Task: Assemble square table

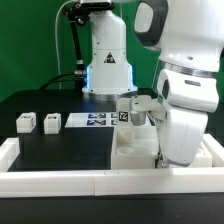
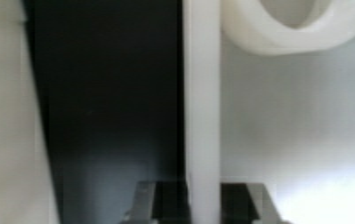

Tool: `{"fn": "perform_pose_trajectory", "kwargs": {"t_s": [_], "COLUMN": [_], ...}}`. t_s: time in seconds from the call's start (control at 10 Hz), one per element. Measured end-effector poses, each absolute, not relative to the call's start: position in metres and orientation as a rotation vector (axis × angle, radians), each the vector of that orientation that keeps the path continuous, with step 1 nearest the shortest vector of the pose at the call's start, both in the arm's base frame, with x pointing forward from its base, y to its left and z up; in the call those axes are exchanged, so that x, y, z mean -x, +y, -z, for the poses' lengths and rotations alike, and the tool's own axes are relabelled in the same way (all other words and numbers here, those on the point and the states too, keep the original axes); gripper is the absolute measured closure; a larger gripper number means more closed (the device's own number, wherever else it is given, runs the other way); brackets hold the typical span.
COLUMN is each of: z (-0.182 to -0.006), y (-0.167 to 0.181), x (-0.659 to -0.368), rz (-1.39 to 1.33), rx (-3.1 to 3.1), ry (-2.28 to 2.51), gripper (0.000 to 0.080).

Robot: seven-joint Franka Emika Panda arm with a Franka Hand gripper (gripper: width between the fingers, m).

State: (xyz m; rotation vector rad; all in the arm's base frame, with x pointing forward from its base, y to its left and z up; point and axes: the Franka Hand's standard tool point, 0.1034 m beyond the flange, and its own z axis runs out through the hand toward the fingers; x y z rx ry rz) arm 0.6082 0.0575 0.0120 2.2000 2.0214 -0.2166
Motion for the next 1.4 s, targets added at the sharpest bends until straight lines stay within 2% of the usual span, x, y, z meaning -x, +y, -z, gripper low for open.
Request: {"fn": "perform_pose_trajectory", "kwargs": {"t_s": [0.3,0.6,1.2,1.4], "z": [-0.014,-0.017,-0.017,-0.018], "y": [0.056,0.070,0.066,0.068], "x": [-0.613,-0.619,-0.618,-0.627], "rz": [0.215,0.262,0.266,0.283], "rx": [-2.199,-2.092,-2.104,-2.096], "ry": [2.019,2.091,2.076,2.085], "gripper": [0.0739,0.0739,0.0739,0.0739]}}
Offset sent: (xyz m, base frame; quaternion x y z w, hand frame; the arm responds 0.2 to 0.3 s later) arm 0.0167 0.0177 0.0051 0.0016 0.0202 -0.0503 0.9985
